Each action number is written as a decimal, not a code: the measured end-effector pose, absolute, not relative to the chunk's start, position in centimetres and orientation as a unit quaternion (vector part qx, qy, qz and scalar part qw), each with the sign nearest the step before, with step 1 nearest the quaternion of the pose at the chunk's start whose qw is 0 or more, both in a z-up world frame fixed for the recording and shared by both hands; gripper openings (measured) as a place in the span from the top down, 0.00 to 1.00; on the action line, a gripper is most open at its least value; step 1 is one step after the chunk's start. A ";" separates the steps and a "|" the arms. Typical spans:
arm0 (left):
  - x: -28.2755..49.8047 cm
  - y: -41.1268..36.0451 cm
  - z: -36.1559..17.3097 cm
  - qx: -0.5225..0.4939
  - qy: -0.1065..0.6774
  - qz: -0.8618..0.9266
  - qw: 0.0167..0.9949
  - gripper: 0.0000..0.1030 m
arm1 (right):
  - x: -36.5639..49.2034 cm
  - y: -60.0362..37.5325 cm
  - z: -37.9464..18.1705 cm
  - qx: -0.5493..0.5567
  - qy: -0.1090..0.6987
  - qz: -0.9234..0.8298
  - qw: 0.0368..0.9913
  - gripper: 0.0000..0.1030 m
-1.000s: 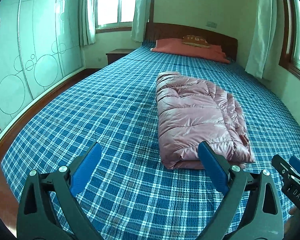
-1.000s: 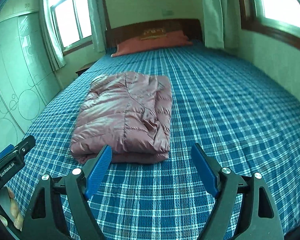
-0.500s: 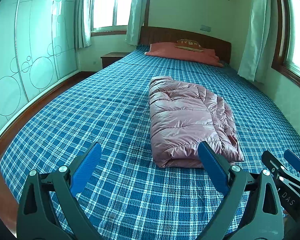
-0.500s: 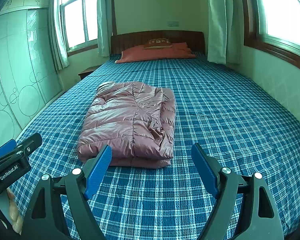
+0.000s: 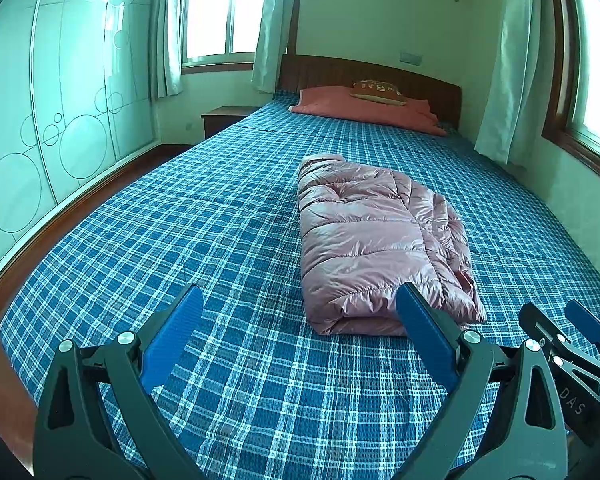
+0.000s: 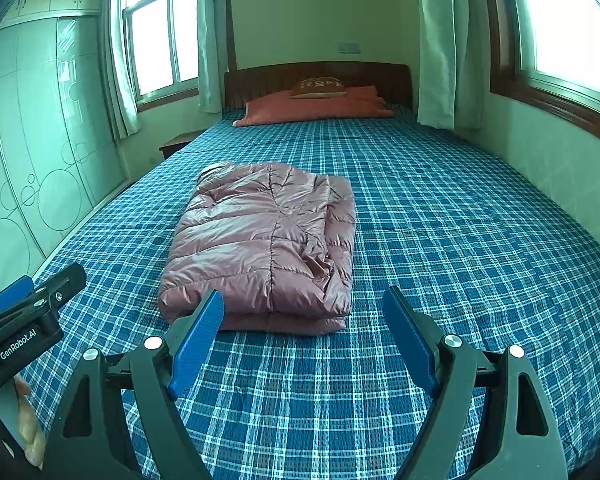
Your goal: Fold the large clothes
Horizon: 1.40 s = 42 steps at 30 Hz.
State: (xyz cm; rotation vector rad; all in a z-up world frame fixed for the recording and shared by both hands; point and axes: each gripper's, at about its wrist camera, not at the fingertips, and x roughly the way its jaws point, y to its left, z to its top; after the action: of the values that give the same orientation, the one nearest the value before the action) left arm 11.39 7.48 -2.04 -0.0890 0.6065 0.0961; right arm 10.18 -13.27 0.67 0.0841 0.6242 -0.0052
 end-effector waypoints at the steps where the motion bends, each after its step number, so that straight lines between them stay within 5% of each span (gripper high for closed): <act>1: 11.3 7.5 -2.0 -0.044 0.298 0.047 0.952 0.06 | 10.2 -13.3 0.7 0.042 0.307 -0.002 0.951 0.22; 42: 11.5 6.9 -2.1 -0.038 0.294 0.052 0.954 0.06 | 10.3 -13.1 0.7 0.042 0.305 0.001 0.951 0.22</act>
State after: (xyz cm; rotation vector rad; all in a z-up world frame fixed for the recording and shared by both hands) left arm 11.51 6.86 -2.06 -0.0777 0.5977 0.1064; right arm 10.30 -13.13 0.70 0.0863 0.6209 0.0027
